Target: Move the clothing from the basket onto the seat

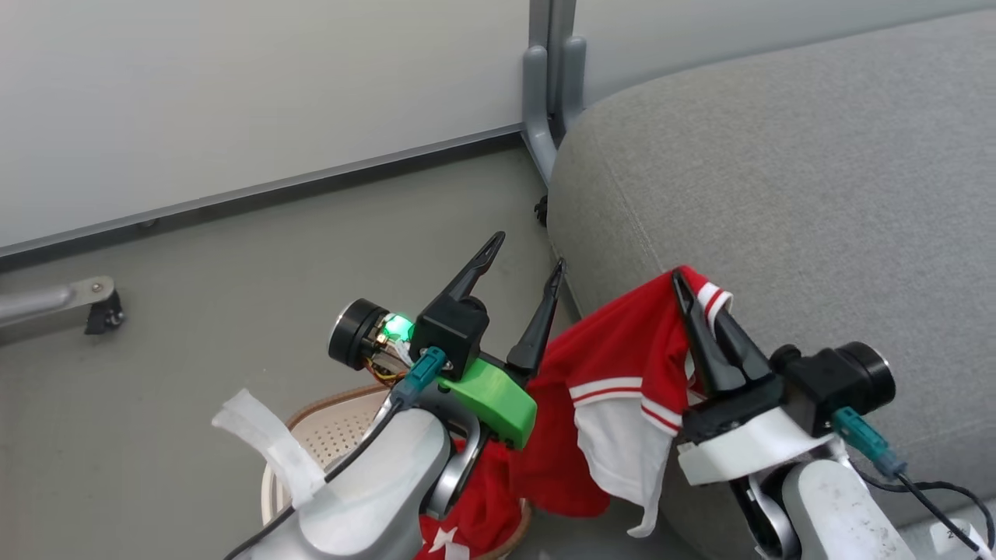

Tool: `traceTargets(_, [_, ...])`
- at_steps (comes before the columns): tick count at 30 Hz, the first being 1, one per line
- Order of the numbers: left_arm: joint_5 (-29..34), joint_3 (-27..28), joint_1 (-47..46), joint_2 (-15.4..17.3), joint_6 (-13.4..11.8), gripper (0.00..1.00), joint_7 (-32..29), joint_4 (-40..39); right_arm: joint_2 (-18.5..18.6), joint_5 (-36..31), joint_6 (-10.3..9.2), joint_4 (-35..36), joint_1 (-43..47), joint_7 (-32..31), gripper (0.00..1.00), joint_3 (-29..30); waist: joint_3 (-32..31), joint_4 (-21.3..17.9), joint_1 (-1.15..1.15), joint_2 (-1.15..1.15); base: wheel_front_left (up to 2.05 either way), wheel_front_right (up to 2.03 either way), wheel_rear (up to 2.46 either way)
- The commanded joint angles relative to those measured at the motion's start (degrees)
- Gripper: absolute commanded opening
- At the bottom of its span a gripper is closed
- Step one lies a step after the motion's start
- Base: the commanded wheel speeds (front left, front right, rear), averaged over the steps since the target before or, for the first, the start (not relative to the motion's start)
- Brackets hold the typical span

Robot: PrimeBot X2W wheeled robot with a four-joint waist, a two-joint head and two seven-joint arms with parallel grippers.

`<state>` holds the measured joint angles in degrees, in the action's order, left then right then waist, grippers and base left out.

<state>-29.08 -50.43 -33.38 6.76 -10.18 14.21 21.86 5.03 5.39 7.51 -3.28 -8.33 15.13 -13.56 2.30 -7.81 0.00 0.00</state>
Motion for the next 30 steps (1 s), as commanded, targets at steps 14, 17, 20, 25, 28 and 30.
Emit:
traceTargets(14, [3.0,3.6,4.7,6.1,-1.0,1.00,1.0,-5.8,0.0,-0.5,-0.04,16.1,0.5,0.0,0.00,8.2,9.3,-15.8,0.00,0.00,0.00,0.00,0.00])
traceTargets(17, [3.6,4.6,5.8,6.9,-1.6,1.00,1.0,-6.7,0.1,-0.3,-0.04,18.5,0.4,0.0,0.00,9.7,10.8,-17.4,0.00,0.00,0.00,0.00,0.00])
traceTargets(20, [4.4,5.5,6.9,8.2,-1.8,1.00,1.0,-7.6,0.3,0.1,-0.04,21.1,-0.7,0.0,0.00,11.2,12.8,-18.4,0.00,0.00,0.00,0.00,0.00])
traceTargets(25, [5.6,5.9,7.1,9.0,-2.0,1.00,1.0,-8.3,0.8,1.5,-0.04,23.8,-4.4,0.0,0.00,14.8,16.8,-17.9,0.00,0.00,0.00,0.00,0.00])
traceTargets(28, [6.5,5.5,5.6,9.4,-1.7,1.00,1.0,-8.7,1.8,1.3,-0.04,24.6,-8.4,0.0,0.00,18.4,20.1,-16.2,0.00,0.00,0.00,0.00,0.00])
traceTargets(30, [7.1,5.3,4.4,9.4,-1.5,1.00,0.9,-8.9,2.9,1.1,-0.04,24.6,-11.8,0.0,0.00,20.6,22.4,-14.7,0.00,0.00,0.00,0.00,0.00])
